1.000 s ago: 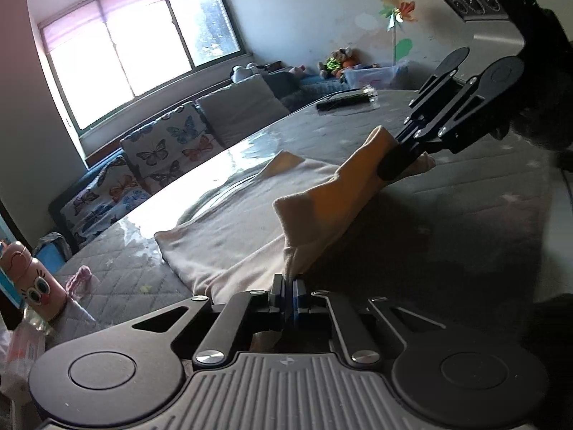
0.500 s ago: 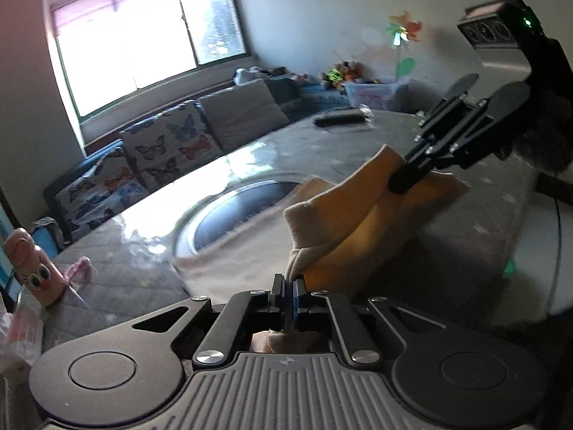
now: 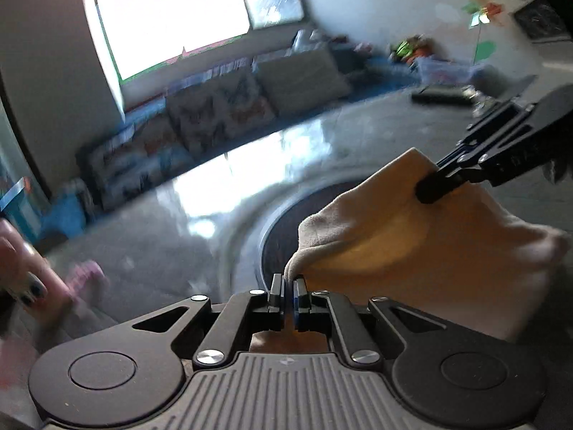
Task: Fold clothes
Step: 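Fold the held hem over toward the collar with both grippers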
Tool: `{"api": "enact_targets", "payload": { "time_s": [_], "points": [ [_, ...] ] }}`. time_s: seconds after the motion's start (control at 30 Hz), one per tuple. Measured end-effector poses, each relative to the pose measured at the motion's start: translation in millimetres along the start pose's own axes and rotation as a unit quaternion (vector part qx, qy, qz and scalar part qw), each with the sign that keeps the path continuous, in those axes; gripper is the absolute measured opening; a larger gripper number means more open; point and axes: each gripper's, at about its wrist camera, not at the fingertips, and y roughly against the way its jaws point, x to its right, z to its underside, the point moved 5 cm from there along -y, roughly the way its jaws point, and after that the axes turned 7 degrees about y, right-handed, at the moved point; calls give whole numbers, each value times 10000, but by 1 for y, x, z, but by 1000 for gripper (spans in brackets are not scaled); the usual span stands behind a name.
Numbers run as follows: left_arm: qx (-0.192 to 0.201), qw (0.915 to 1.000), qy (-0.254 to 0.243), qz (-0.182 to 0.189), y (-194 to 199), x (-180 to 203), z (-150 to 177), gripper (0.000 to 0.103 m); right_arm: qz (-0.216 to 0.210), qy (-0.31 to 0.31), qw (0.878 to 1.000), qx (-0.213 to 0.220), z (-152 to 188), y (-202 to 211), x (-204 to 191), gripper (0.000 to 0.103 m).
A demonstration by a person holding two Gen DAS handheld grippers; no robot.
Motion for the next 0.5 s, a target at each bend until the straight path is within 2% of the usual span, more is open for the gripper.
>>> {"api": "enact_targets", "payload": {
  "time_s": [0.03, 0.07, 0.13, 0.17, 0.33, 0.4, 0.5],
  "points": [
    [-86, 9999, 36, -52, -10, -2, 3, 9, 41, -114, 9999, -7, 4, -7, 5, 18],
    [-151, 9998, 55, -81, -16, -4, 6, 9, 82, -228, 9997, -14, 8, -15, 9, 19],
    [-197, 9997, 105, -141, -22, -7, 9, 19, 202, -382, 9991, 1, 16, -22, 19, 19],
    [-174, 9996, 130, -174, -22, -9, 10, 21, 243, -453, 9987, 23, 17, -21, 22, 19],
    [82, 9990, 364, -252, -6, -24, 2, 21, 391, -591, 9974, 159, 23, 3, 30, 19],
    [180, 9983, 483, -274, 2, -28, -3, 22, 434, -551, 9975, 104, 32, 9, 26, 24],
    [316, 9983, 468, -132, 18, -22, -6, 22, 673, -454, 9966, 129, 44, 18, 20, 25]
  ]
}}
